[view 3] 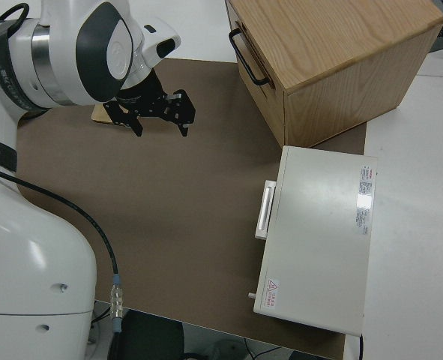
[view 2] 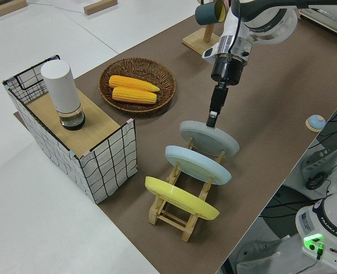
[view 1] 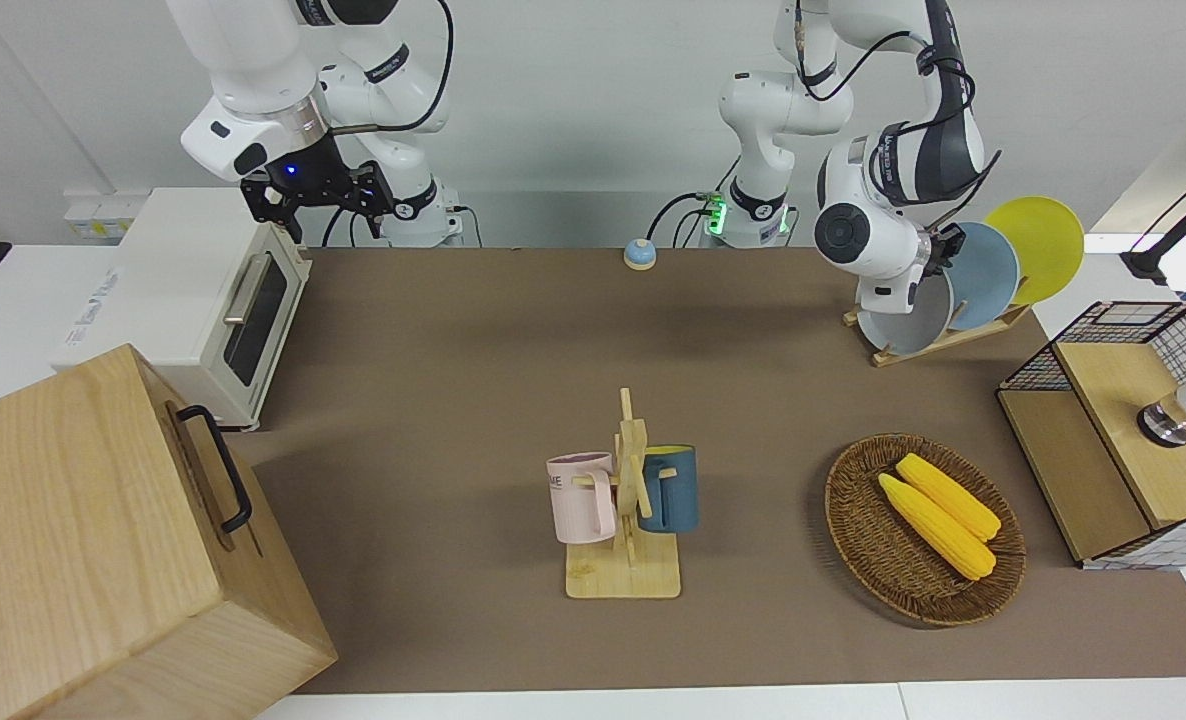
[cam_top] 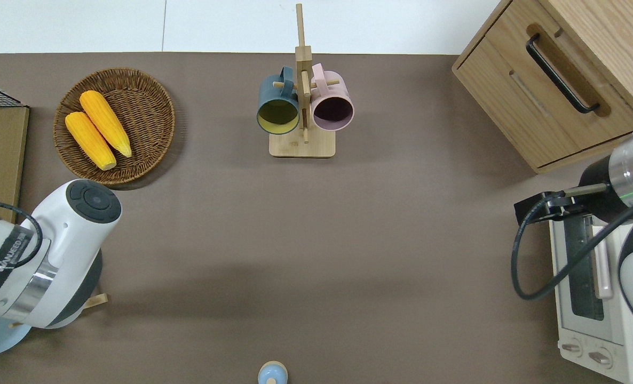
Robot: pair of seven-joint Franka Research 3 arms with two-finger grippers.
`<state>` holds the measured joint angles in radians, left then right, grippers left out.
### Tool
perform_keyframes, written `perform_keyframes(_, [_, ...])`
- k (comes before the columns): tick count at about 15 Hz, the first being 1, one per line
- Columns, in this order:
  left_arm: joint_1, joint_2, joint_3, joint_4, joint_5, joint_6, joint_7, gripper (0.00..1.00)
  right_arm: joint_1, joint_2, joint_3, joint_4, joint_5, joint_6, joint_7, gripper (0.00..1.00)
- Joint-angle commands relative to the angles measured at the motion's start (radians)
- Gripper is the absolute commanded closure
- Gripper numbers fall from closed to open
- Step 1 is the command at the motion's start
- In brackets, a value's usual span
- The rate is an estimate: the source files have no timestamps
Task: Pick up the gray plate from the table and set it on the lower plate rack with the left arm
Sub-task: 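Lower the gray plate upright into the rack slot beside the blue plate, then open the left gripper to release the gray plate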
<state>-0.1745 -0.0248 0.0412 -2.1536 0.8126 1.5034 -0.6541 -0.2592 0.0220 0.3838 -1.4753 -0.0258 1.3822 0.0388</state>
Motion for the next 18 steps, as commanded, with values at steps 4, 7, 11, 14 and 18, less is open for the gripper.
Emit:
perform_keyframes(4, [-0.005, -0.024, 0.005, 0.000, 0.013, 0.015, 0.048, 0.00, -0.023, -0.002, 0.021, 0.007, -0.006, -0.011, 0.012, 0.017])
perform_keyframes(7, [0.004, -0.033, 0.012, 0.085, -0.042, 0.012, 0.247, 0.00, -0.023, -0.002, 0.021, 0.007, -0.005, -0.011, 0.012, 0.017])
perform_keyframes(11, [0.012, -0.033, 0.022, 0.207, -0.241, 0.018, 0.370, 0.00, -0.023, -0.002, 0.021, 0.007, -0.005, -0.011, 0.012, 0.017])
perform_keyframes(14, [0.013, -0.030, 0.022, 0.227, -0.404, 0.089, 0.393, 0.00, -0.023, -0.004, 0.021, 0.006, -0.005, -0.011, 0.012, 0.017])
perform_keyframes(18, [0.035, -0.011, 0.026, 0.198, -0.729, 0.250, 0.543, 0.00, -0.023, -0.002, 0.021, 0.007, -0.006, -0.011, 0.012, 0.017])
